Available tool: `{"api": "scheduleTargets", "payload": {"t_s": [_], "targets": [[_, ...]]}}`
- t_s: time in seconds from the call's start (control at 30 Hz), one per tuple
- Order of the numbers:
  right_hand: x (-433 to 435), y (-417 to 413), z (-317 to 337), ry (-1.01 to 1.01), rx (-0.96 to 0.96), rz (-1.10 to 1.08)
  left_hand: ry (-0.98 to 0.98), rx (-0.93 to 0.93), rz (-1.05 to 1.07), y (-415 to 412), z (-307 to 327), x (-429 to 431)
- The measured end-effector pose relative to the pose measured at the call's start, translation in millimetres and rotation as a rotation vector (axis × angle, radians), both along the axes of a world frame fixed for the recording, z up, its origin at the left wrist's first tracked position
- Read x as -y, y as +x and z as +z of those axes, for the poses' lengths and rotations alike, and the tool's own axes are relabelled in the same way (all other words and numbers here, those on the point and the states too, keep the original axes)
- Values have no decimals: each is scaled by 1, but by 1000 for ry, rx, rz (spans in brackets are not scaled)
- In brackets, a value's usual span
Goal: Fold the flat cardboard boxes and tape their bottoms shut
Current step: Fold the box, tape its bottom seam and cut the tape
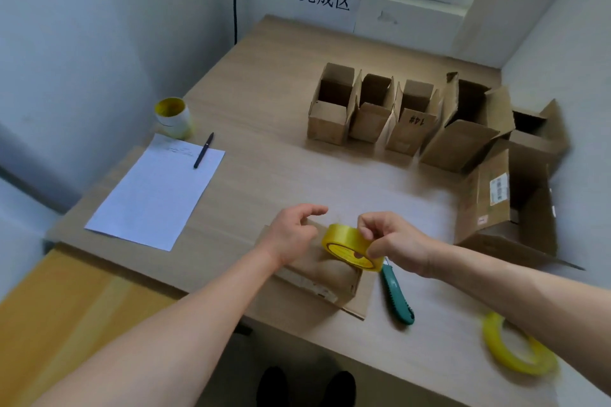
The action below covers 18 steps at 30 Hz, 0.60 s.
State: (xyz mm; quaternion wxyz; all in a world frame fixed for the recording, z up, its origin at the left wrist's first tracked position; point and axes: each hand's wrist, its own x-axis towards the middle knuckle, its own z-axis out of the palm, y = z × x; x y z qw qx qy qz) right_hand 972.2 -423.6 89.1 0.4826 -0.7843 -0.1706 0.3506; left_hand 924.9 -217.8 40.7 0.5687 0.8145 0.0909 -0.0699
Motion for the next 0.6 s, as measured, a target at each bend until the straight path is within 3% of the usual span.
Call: {"api": "scheduleTargets", "payload": {"t_s": [0.1,0.23,0.6], "targets": [[-8,-4,-2,1,1,-7,-174,-124,-57,14,16,0],[-12,-5,-2,13,-8,-47,-218,-225,-176,23,20,-6],[-19,-7,-3,53,-64,-79,-198,-163,-86,24,4,-10]]}}
